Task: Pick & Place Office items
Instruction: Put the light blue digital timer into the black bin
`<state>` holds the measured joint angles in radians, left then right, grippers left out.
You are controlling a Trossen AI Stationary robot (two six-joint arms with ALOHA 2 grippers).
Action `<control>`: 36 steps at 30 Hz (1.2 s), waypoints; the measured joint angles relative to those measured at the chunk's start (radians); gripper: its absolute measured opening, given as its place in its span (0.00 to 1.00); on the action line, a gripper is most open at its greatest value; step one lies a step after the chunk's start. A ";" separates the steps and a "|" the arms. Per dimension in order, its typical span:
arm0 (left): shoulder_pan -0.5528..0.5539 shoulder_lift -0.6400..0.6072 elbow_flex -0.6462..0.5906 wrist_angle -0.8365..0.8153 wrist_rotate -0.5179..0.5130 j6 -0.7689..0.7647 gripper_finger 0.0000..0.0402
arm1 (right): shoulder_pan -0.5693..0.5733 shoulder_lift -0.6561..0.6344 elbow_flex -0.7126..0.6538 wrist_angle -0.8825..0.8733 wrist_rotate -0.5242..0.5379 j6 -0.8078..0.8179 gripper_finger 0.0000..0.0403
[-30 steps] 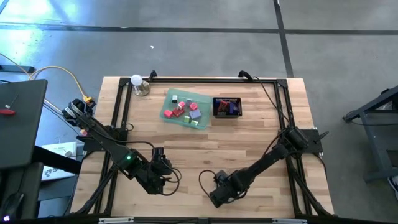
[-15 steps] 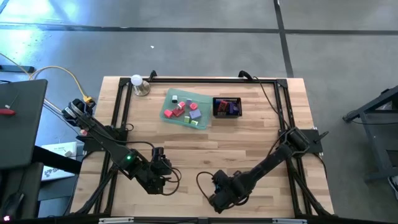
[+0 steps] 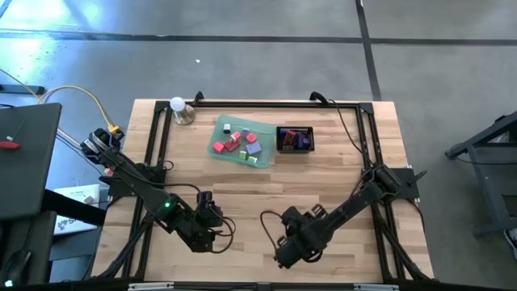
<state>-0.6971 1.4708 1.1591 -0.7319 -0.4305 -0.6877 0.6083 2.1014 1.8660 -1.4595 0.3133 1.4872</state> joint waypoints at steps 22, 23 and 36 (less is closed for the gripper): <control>-0.022 0.000 0.000 0.015 0.006 -0.044 0.64 | -0.287 -0.012 0.040 -0.112 0.139 -0.367 0.34; -0.024 0.000 0.000 0.015 0.006 -0.044 0.64 | -0.305 -0.012 0.040 -0.112 0.141 -0.388 0.34; -0.067 0.000 0.000 0.019 0.007 -0.100 0.64 | -0.497 -0.034 0.040 -0.113 0.159 -0.634 0.34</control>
<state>-0.7642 1.4709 1.1595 -0.7126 -0.4240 -0.7872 0.1115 2.0671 1.9058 -1.5722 0.4722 0.8537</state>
